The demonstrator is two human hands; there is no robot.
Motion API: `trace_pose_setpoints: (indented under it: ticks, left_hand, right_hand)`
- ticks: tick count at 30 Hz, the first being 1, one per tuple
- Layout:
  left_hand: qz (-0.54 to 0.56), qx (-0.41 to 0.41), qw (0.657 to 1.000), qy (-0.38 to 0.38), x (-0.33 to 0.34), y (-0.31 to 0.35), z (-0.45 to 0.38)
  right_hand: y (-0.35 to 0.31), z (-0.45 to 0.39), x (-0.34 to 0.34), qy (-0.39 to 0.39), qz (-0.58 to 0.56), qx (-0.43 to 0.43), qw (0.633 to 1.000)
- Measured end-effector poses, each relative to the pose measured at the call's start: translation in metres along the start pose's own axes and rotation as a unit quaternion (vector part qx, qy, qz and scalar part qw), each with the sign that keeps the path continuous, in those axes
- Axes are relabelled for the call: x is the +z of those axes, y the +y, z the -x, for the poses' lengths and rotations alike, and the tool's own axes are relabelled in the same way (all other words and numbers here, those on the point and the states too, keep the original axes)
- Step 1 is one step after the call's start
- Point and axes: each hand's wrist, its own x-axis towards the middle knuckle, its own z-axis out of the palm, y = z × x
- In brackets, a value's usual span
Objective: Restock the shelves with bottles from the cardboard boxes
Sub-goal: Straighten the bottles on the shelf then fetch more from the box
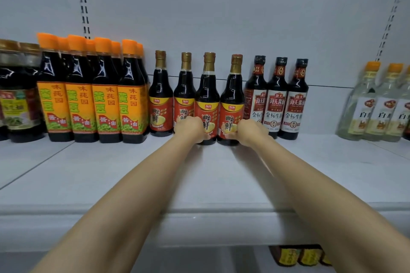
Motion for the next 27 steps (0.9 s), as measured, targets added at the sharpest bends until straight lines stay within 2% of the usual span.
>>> trace_pose_setpoints:
  ticks: [7,15,27]
  left_hand:
    - [-0.046,-0.004,0.998,-0.045,-0.001,0.003,-0.021]
    - [-0.074,0.000,0.996,-0.039,0.012,0.010,-0.037]
    - [-0.092,-0.022,0.995,-0.022,0.032,0.014,-0.035]
  right_hand:
    - [-0.008,-0.017,0.005,-0.008,0.025,0.022,0.999]
    - [-0.008,-0.029,0.007,-0.030,0.017,0.041,0.999]
    - [0.000,-0.034,0.029,0.023,0.025,-0.011,0.999]
